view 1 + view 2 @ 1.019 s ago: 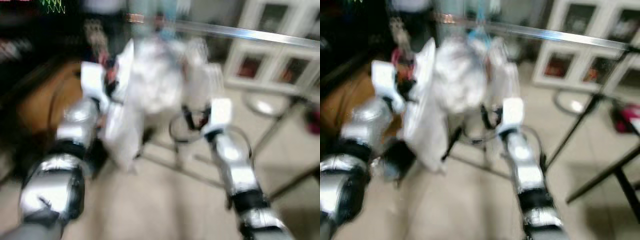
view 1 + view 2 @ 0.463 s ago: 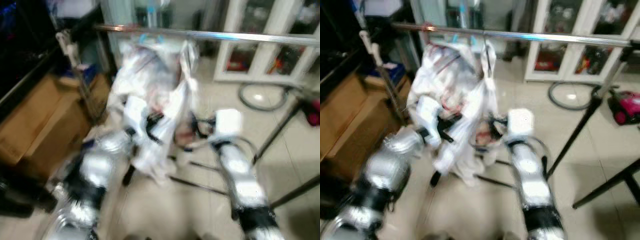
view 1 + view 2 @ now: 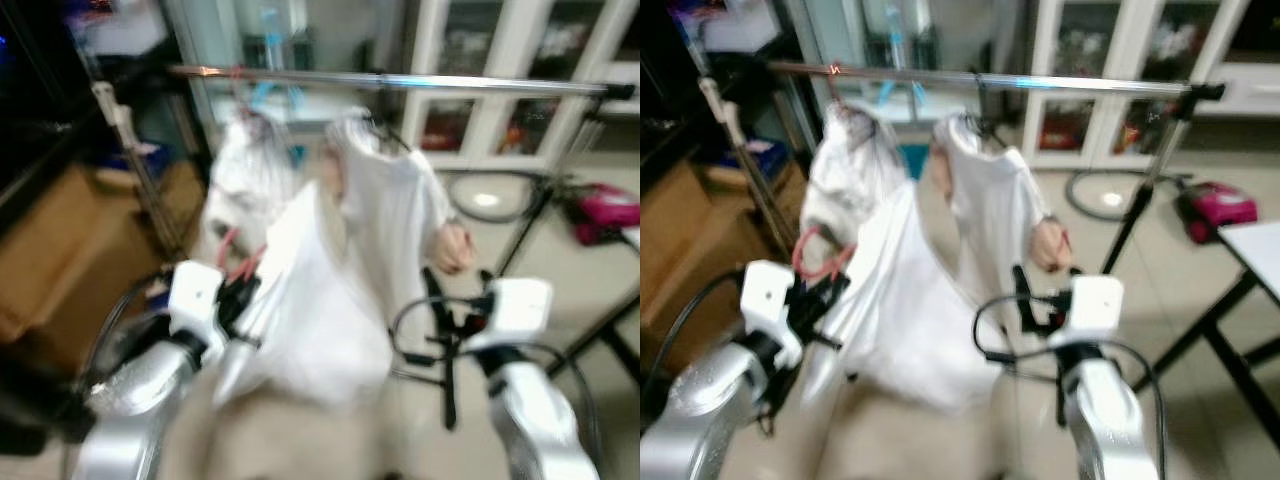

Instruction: Hang hanger

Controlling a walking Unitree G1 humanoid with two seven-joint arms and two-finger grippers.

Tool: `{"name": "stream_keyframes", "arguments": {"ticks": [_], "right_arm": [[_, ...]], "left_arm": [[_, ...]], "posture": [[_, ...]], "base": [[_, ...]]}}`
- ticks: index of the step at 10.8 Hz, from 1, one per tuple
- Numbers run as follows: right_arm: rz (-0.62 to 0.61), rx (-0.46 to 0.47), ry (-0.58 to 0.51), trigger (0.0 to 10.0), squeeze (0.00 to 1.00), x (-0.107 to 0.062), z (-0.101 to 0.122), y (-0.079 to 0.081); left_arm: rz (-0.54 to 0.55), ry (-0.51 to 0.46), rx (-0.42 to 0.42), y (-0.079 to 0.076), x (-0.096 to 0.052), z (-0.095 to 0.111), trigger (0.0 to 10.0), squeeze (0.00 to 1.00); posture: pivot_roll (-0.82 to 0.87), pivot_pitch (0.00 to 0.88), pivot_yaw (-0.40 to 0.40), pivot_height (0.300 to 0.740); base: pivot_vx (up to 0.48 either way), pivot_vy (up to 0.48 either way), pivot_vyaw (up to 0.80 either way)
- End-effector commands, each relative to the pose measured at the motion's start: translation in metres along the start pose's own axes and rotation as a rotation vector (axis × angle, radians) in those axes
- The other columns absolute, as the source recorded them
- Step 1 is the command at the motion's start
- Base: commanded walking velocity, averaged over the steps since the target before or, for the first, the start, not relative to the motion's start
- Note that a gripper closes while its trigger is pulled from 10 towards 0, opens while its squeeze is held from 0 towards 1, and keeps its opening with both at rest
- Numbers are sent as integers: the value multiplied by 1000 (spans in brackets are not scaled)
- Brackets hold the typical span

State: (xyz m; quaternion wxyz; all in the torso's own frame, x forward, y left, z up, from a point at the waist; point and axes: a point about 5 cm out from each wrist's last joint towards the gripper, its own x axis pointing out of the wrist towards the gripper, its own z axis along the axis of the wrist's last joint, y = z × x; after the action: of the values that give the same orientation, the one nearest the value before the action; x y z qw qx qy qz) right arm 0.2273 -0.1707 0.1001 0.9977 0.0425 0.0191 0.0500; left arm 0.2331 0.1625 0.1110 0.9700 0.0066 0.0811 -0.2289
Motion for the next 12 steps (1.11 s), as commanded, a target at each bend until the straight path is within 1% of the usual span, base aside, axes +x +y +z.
{"name": "stream_keyframes", "arguments": {"ticks": [1, 2, 3, 4, 5, 6, 8, 9, 10, 11, 12], "right_arm": [[8, 3, -12, 10000, 0, 3, 5, 1], [4, -12, -10, 10000, 0, 6, 5, 5], [3, -14, -1, 10000, 0, 8, 5, 6], [3, -25, 9, 10000, 0, 10, 4, 6], [1, -30, 6, 10000, 0, 12, 6, 4], [10, -39, -3, 10000, 0, 13, 11, 5], [23, -45, 2, 10000, 0, 15, 9, 10], [45, -45, 10, 10000, 0, 20, 8, 13], [61, -47, 19, 10000, 0, 26, 9, 12], [75, -58, 25, 10000, 0, 30, 9, 10], [79, -63, 30, 10000, 0, 32, 9, 9]], "left_arm": [[-54, -10, -12, -8, 1, 7, 10000, 0], [-87, -39, -18, -9, 10, 14, 10000, 0], [-91, -65, -44, -15, 16, 19, 10000, 0], [-58, -88, -70, -18, 17, 22, 10000, 0], [-52, -90, -68, -21, 19, 24, 10000, 0], [-72, -79, -50, -23, 25, 25, 10000, 0], [-79, -54, -33, -18, 30, 21, 10000, 0], [-66, -53, -44, -14, 34, 22, 10000, 0], [-9, -58, -47, -6, 41, 26, 10000, 0], [21, -80, -48, -2, 48, 33, 10000, 0], [28, -90, -56, 0, 52, 36, 10000, 0]], "posture": [[6, 0, 81, 740], [-4, 0, 82, 740], [-15, 0, 83, 740], [-19, 0, 79, 740], [-23, 0, 74, 740], [-28, 0, 69, 740], [-21, 0, 58, 740], [0, 0, 38, 740], [8, 0, 25, 740], [15, 0, 16, 740], [18, 0, 12, 740]], "base": [[0, 0, 0], [0, 0, 0], [0, 0, 0], [0, 0, 0], [285, 386, 0], [289, 382, 0], [306, 373, 0], [304, 375, 0], [307, 371, 0], [307, 368, 0], [304, 371, 0]]}}
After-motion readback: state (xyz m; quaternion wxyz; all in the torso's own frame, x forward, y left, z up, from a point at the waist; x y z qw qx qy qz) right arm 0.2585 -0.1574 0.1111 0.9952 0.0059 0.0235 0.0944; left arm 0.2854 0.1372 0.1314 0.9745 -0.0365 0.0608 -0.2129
